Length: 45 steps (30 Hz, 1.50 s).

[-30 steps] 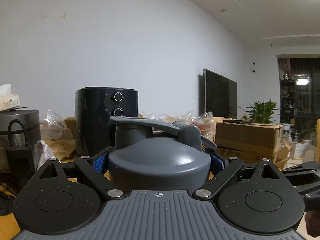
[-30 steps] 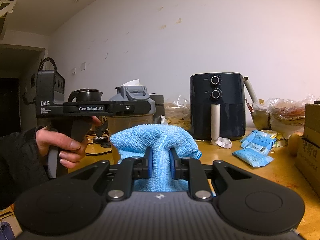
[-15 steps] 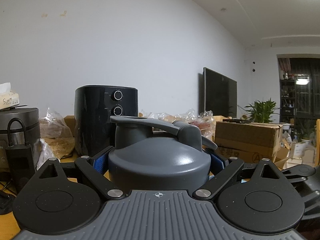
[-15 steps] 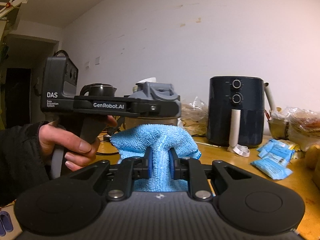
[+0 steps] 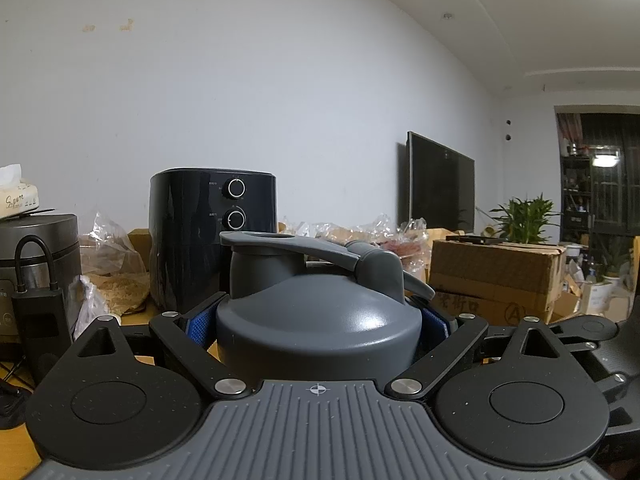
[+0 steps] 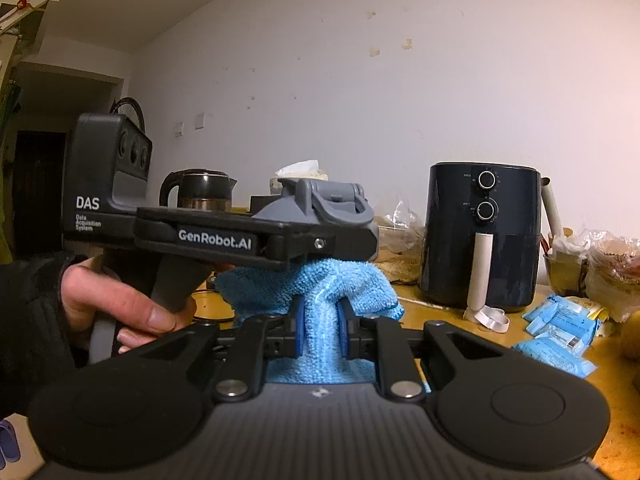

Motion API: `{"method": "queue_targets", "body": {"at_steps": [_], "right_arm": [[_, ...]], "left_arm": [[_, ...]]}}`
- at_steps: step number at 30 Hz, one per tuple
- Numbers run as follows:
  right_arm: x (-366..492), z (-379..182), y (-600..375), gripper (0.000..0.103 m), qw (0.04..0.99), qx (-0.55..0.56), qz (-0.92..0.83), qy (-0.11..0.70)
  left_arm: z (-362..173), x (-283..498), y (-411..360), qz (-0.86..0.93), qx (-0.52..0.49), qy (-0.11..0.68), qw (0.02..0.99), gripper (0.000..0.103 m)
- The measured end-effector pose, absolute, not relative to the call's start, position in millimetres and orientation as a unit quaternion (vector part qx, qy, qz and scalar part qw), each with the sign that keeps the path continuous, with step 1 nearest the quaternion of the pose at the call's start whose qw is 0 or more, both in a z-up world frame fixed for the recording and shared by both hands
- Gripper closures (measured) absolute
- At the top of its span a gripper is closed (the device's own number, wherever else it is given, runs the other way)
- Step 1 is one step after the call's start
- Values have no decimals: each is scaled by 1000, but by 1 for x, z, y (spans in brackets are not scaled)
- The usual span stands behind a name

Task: Clean container
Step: 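Lower the shaker bottle with the left tool onto the blue cloth, then rub the cloth in the right tool against the bottle base while the left tool holds it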

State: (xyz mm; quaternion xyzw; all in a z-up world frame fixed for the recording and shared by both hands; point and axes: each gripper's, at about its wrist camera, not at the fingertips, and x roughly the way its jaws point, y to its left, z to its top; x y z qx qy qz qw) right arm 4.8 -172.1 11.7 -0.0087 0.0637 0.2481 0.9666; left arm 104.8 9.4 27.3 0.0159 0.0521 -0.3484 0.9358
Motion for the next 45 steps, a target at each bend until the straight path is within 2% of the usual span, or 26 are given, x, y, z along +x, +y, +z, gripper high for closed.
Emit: {"method": "queue_targets", "body": {"at_steps": [14,45], "right_arm": [[8,17,-162,91,965,-37,243,97],[20,-21,-149,92,953,-59,238,178]], "left_arm": [[26,103,4,-334,36,53,940,7],[26,106,5,-331,22,59,941,7]]}}
